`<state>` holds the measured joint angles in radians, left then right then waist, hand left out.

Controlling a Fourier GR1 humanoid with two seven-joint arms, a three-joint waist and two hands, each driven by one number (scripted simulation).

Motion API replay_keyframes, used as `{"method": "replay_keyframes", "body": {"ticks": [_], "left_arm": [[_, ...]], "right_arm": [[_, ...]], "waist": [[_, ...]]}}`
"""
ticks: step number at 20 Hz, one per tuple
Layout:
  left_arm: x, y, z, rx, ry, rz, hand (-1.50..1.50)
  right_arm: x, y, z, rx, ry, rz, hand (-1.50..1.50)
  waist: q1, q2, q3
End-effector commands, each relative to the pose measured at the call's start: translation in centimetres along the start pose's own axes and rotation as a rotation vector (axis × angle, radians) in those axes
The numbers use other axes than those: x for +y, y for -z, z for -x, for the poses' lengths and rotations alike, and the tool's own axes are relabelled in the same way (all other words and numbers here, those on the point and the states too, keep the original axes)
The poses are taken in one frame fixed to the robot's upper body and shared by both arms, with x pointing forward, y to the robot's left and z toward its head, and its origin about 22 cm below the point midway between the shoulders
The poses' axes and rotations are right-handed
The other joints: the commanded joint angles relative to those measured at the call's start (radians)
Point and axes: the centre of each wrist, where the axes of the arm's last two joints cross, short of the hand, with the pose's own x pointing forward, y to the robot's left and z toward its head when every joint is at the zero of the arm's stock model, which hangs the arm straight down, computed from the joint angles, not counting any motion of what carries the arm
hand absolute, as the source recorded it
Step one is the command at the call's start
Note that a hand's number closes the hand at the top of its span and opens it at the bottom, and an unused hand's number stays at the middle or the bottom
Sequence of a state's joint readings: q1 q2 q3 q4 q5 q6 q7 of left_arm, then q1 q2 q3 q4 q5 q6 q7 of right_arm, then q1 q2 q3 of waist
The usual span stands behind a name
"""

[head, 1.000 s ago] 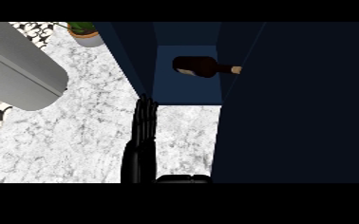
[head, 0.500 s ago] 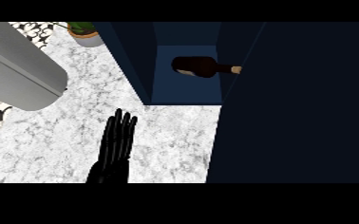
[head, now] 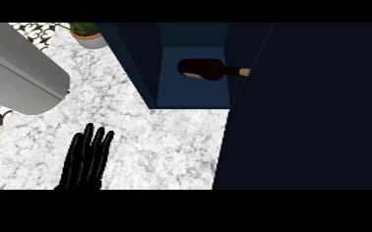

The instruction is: Pick up the wine, place it into the cabinet and close the cabinet

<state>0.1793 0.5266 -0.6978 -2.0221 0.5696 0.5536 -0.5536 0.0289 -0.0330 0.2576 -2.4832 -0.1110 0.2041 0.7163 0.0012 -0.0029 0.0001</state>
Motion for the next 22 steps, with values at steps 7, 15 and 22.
{"method": "replay_keyframes", "body": {"ticks": [7,15,22], "left_arm": [[5.5,1.8,-4.4,-0.059,0.011,-0.039,-1.50],[10.0,1.4,-5.3,-0.079,0.027,-0.088,-1.50],[11.6,1.5,-6.4,-0.053,0.072,-0.066,-1.50]], "right_arm": [[3.2,-1.6,-1.3,0.017,0.164,-0.223,1.50],[6.7,-1.4,-2.3,-0.039,0.121,-0.367,1.50],[11.0,-0.4,-1.9,-0.014,0.159,-0.403,1.50]], "waist": [[0.008,-0.001,-0.001],[0.005,-0.003,-0.002],[0.004,-0.005,-0.002]]}}
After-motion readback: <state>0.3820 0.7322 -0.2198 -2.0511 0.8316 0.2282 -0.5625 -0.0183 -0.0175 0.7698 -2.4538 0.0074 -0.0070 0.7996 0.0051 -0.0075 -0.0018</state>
